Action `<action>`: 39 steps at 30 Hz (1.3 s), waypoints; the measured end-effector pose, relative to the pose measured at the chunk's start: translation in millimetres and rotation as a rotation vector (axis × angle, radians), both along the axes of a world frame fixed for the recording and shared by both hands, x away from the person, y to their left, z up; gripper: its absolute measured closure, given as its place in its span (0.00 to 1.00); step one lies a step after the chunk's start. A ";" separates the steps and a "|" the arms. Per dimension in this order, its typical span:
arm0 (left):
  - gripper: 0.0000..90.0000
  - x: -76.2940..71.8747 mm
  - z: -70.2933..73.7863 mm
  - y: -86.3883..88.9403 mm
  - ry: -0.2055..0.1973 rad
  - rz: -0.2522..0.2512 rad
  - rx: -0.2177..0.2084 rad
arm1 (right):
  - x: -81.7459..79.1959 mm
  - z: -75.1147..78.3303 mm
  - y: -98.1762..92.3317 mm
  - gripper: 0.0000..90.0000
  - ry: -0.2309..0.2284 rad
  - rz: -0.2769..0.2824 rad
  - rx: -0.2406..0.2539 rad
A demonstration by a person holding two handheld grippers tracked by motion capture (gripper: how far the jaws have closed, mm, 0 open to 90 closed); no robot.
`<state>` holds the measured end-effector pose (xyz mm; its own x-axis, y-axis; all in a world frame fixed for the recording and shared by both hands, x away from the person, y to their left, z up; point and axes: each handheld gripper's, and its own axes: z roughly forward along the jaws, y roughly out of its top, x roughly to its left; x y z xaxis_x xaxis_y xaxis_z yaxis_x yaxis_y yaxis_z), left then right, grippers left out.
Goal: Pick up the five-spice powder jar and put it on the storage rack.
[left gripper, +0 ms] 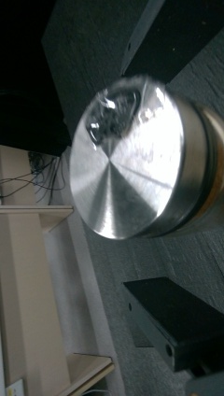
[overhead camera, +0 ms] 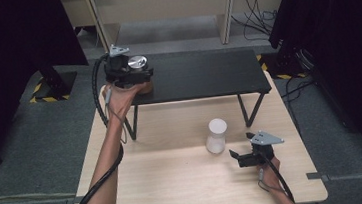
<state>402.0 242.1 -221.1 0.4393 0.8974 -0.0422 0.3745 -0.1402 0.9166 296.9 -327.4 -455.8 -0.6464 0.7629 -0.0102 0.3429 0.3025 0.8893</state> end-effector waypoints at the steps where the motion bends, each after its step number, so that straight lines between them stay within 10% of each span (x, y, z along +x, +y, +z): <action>1: 0.00 -1.6 0.1 0.2 -0.004 -0.001 -0.004 | -0.1 0.0 0.0 0.01 0.000 0.000 0.000; 14: 0.00 -32.3 6.2 11.7 -0.050 -0.039 -0.015 | -0.3 0.1 0.6 0.01 -0.001 -0.003 -0.002; 20: 0.00 -50.5 8.6 13.6 -0.042 -0.096 0.045 | -0.4 0.1 0.7 0.01 -0.001 -0.003 -0.003; 39: 0.00 -101.5 -29.2 31.4 -0.062 -0.237 0.031 | -0.6 0.3 1.4 0.01 -0.001 -0.006 -0.005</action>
<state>300.4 273.5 -250.3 0.6385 0.7695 0.0170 0.2711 -0.2455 0.9307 296.3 -326.0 -455.5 -0.6420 0.7666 -0.0149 0.3438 0.3052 0.8881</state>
